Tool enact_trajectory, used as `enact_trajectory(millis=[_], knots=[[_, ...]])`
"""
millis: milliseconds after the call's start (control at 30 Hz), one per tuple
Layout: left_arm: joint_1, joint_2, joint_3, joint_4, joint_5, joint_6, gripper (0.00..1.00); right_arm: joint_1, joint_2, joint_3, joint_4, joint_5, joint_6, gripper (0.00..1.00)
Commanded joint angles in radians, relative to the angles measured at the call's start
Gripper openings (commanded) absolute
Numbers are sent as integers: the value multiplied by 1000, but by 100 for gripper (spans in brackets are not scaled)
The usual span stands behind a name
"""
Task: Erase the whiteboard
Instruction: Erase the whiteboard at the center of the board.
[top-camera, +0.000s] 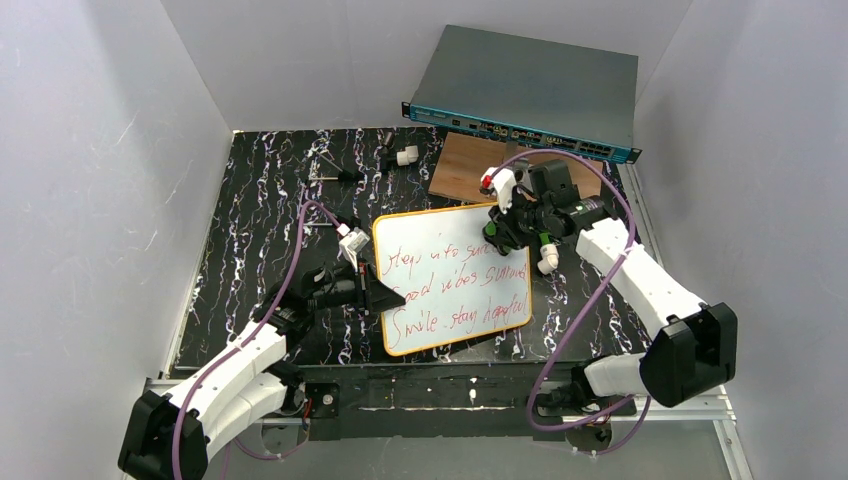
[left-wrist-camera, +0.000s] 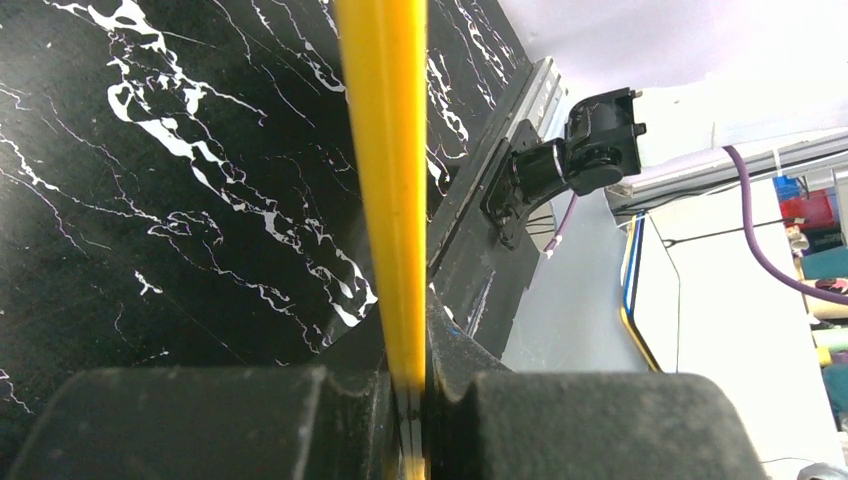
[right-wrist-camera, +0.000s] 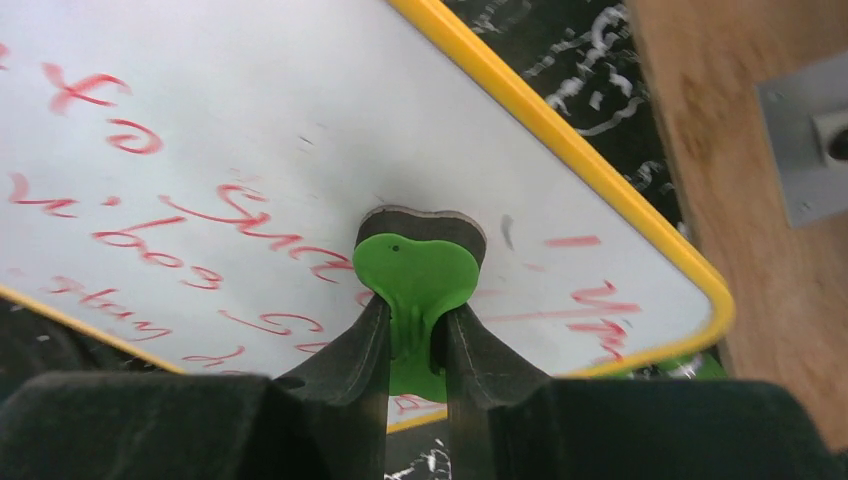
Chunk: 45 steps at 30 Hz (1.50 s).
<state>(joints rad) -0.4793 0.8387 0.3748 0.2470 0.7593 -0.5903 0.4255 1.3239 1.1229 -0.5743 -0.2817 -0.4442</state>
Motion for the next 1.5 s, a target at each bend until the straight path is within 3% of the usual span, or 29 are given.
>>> enact_trajectory(millis=[0, 200, 367, 467, 567, 767, 867, 1000, 1233, 1333, 1467], knots=[[-15, -24, 24, 87, 97, 92, 0, 20, 34, 113, -54, -196, 1, 1], [-15, -23, 22, 90, 97, 89, 0, 20, 118, 230, 17, 104, 128, 1], [-16, -32, 22, 85, 94, 93, 0, 12, 89, 139, 46, 227, 81, 1], [-16, -31, 23, 86, 95, 93, 0, 9, 33, 53, 48, 201, 16, 1], [-16, -28, 24, 89, 96, 92, 0, 9, -13, -10, 16, 70, -31, 1], [-16, -26, 22, 91, 97, 90, 0, 18, 1, 33, -45, -166, -14, 1], [-16, -26, 22, 91, 96, 90, 0, 15, 30, 119, -51, -149, 25, 1], [-18, -27, 21, 92, 96, 89, 0, -9, 63, 189, -25, -6, 77, 1], [-19, -28, 20, 92, 97, 90, 0, -54, 38, 96, 58, 205, 60, 1], [-19, -26, 23, 96, 100, 89, 0, -54, -2, 19, 67, 175, 13, 1], [-19, -25, 21, 101, 102, 88, 0, -53, -38, -23, 15, -31, -16, 1]])
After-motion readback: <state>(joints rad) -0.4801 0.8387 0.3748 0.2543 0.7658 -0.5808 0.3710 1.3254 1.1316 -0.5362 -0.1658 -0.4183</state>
